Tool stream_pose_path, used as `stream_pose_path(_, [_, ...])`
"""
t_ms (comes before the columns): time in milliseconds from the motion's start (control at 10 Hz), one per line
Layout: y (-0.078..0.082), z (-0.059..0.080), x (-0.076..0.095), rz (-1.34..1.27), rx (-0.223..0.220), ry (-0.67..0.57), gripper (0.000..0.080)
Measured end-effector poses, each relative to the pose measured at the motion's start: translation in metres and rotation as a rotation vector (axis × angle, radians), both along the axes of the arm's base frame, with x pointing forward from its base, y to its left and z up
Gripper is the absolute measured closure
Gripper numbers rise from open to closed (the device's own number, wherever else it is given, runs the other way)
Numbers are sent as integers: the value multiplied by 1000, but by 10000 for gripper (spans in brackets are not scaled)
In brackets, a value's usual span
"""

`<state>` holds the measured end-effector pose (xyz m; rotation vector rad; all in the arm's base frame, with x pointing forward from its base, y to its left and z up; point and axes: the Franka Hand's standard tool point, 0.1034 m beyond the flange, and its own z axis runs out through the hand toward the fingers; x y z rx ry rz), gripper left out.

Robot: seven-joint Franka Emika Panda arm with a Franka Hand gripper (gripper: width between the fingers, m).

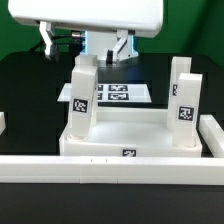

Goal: Assemble desk

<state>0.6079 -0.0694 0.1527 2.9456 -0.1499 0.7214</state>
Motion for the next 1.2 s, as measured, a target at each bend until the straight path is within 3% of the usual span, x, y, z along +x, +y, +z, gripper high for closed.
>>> stream_pose_path(300, [2,-3,-1,0,6,16,151])
stream_pose_path(500, [8,-17,-6,-3,73,173,151])
stream_pose_path(700, [7,-24,-6,-2,105,283,151])
stream_pose_path(1000, [3,-31,-5,-4,137,450,151])
stream_pose_path(1200, [-1,-33,-2,-5,130,444,151])
